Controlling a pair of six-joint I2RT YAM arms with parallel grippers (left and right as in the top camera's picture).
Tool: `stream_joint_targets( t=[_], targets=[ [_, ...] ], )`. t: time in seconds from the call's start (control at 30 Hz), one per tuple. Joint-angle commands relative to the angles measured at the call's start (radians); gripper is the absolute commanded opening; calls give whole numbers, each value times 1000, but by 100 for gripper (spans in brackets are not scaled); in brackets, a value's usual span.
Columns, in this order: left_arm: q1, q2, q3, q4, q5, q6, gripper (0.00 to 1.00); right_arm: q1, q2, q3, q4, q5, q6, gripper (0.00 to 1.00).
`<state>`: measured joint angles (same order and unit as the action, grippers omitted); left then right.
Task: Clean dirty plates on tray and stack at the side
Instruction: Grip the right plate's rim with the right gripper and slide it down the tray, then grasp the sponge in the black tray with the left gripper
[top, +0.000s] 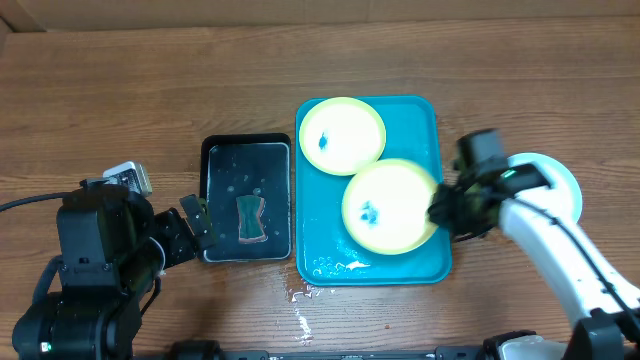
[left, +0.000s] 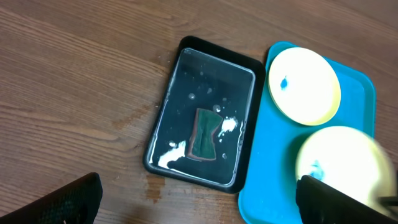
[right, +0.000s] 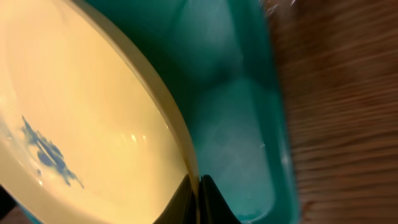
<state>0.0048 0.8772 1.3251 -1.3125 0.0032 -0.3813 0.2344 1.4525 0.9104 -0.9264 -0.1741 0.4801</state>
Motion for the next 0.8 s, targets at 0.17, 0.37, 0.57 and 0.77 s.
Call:
stream_joint_targets(
  t=[0.17,0.37,0.57,0.77],
  targets=[
    [6,0,19,19,63,0,100,115,49,-127,211,-3,233,26],
    [6,82,5,23,278,105,100,110,-12,-45,129,69,192,28],
    [-7,244,-106,-7,304,158,100,111,-144,-5,79,91,92,28],
    [-15,468,-229,131,264,209,78,111,-224,-5,49,95,65,30]
  ],
)
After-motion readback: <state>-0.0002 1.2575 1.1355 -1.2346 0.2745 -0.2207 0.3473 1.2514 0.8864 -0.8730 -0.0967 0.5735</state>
